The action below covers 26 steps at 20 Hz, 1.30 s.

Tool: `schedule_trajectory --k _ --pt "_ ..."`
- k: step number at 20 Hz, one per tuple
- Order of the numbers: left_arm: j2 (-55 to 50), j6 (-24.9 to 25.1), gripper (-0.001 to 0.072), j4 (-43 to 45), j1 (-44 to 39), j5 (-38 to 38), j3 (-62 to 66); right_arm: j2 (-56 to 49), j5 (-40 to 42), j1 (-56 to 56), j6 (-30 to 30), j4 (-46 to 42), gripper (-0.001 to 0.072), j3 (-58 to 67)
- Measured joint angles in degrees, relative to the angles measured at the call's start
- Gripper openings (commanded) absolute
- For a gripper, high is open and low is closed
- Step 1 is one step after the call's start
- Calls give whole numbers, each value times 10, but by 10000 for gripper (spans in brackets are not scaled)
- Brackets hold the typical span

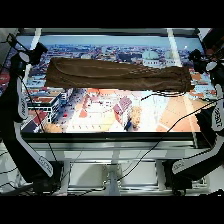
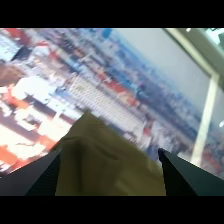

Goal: Fold the clothes and pants, and hang the long-sleeved shirts on hangers.

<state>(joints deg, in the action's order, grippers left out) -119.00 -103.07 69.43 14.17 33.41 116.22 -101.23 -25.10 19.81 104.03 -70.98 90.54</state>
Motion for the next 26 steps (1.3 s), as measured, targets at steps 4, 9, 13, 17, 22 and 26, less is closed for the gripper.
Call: schedule_trajectory --k 4,9,13,17,22,26 --pt "11 25 711 6 37 200 -3 1 -42 7 -21 -10 498 0" --pt "21 69 707 5 36 359 -26 2 -67 9 -30 -13 498 0" --pt "67 118 705 12 14 393 -36 2 -78 9 -31 -14 497 0" --pt "132 137 700 22 25 410 -94 2 -94 9 -33 -16 496 0" --pt "227 122 703 13 34 303 -280 2 -109 9 -33 -19 496 0" --pt "233 98 703 -76 28 156 -384 2 -115 9 -33 -19 496 0"
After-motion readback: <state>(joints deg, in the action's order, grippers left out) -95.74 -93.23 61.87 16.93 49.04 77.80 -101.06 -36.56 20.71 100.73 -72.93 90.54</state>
